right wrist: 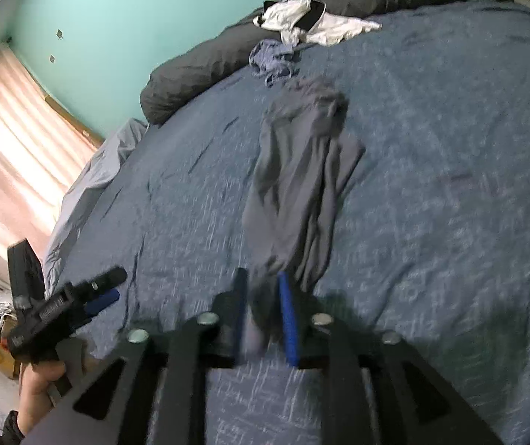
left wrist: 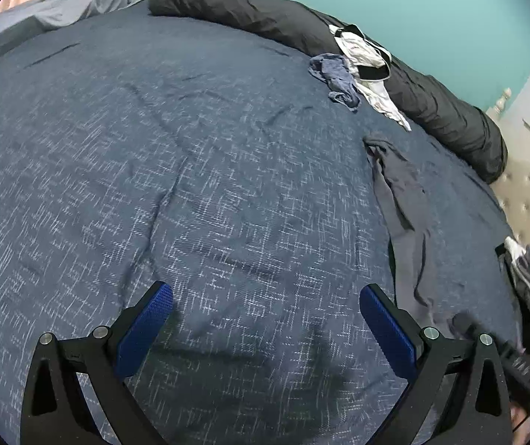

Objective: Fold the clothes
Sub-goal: 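Drag the grey shirt across the bed with the right tool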

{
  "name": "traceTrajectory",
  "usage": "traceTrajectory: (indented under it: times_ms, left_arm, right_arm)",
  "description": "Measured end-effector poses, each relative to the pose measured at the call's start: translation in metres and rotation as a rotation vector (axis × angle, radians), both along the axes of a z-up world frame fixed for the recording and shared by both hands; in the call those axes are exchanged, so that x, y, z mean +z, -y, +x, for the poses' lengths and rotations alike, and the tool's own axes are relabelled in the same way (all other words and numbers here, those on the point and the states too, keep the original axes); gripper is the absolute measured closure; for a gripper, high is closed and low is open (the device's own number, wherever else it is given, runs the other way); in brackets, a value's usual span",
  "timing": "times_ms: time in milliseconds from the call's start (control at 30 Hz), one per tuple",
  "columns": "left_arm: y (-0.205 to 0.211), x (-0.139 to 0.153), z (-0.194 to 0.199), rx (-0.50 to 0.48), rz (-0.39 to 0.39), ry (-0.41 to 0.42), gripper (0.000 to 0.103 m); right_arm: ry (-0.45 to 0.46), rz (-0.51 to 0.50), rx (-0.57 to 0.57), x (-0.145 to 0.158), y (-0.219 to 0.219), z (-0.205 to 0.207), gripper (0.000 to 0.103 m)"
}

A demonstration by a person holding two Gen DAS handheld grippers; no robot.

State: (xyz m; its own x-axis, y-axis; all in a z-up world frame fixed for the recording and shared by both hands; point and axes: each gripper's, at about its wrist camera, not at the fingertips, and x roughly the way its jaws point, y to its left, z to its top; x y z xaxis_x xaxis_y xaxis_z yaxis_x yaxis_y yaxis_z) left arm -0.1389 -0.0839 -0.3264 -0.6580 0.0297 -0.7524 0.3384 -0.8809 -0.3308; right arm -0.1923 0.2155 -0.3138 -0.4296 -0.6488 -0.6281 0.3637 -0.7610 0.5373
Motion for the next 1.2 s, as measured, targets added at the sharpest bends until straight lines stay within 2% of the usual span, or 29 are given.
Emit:
traceTrajectory:
  times_ms: [67, 200, 367, 567, 667, 767, 833, 1033, 1200]
  left_arm:
    - [0.0, -0.003, 0.0, -0.002, -0.001, 0.003, 0.0]
    - [0.001, -0.009, -0.001, -0.006, -0.006, 0.016, 0.0]
    - [0.003, -0.014, -0.001, -0.006, -0.014, 0.028, 0.0]
    - [0.007, -0.015, 0.0, 0.009, -0.008, 0.029, 0.0]
    - [0.006, -0.016, 0.0, 0.008, -0.009, 0.031, 0.0]
    - [0.005, -0.017, 0.0, 0.006, -0.009, 0.034, 0.0]
    - [0.005, -0.017, -0.001, 0.004, -0.01, 0.036, 0.0]
    - [0.004, -0.019, -0.002, -0.003, -0.013, 0.041, 0.0]
    - [-0.002, -0.023, -0.006, -0.025, -0.015, 0.058, 0.0]
  right_arm:
    - [-0.019, 0.003, -0.03, 0.001, -0.008, -0.002, 0.063]
    - [0.0, -0.004, -0.056, -0.005, -0.012, -0.005, 0.063]
    - [-0.001, 0.007, 0.02, -0.007, 0.013, 0.001, 0.063]
    - [0.033, 0.111, 0.134, -0.024, 0.046, 0.007, 0.062]
    - [0.058, 0.136, 0.133, -0.03, 0.046, 0.004, 0.093]
    - [0.095, 0.085, 0.089, -0.031, 0.033, -0.003, 0.099]
    - [0.091, 0.049, 0.046, -0.026, 0.02, -0.006, 0.1]
    - [-0.002, -0.028, -0.111, 0.004, -0.03, -0.027, 0.1]
    - [-0.021, -0.028, -0.247, 0.008, -0.077, -0.044, 0.1]
